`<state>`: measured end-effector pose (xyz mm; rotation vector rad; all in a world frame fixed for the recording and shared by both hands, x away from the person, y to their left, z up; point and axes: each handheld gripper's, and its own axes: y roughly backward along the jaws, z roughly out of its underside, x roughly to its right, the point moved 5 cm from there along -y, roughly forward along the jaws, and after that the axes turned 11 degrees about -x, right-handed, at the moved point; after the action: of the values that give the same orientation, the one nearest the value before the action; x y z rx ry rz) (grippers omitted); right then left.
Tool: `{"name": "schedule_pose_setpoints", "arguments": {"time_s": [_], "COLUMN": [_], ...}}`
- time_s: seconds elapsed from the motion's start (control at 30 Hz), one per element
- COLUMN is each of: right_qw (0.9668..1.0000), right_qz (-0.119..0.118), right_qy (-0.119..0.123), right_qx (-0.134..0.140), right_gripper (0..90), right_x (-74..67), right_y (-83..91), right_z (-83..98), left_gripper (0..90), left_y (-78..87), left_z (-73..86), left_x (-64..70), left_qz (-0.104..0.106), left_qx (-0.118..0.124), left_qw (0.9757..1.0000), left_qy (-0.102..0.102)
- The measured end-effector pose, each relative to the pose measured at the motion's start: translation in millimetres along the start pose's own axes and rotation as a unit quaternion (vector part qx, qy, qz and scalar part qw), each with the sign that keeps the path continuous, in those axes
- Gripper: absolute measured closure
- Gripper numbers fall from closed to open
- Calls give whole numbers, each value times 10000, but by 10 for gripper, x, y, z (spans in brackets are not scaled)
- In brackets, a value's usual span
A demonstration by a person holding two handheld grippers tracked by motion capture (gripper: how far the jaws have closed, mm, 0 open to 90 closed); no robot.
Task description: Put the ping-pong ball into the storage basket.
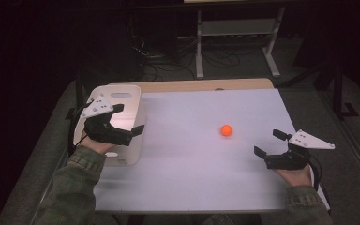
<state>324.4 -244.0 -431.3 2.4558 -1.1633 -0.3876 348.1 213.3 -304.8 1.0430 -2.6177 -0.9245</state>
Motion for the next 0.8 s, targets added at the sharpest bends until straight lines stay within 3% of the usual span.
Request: {"name": "schedule_pose_setpoints", "arguments": {"time_s": [0.53,0.67,0.8], "right_qw": [10000,10000,10000], "right_qz": [-32,-40,-72], "right_qy": [14,18,16], "right_qx": [-24,-35,-22], "right_gripper": [0,0,0], "right_x": [0,-3,-5], "right_y": [-6,-7,-6], "right_z": [3,3,2], "left_gripper": [0,0,0], "left_y": [-245,-275,-325], "left_z": [-240,-288,-355], "left_x": [93,122,196], "left_qz": [283,313,380], "left_qx": [-491,-510,-645], "left_qw": [9975,9970,9949], "left_qy": [-426,-483,-669]}}
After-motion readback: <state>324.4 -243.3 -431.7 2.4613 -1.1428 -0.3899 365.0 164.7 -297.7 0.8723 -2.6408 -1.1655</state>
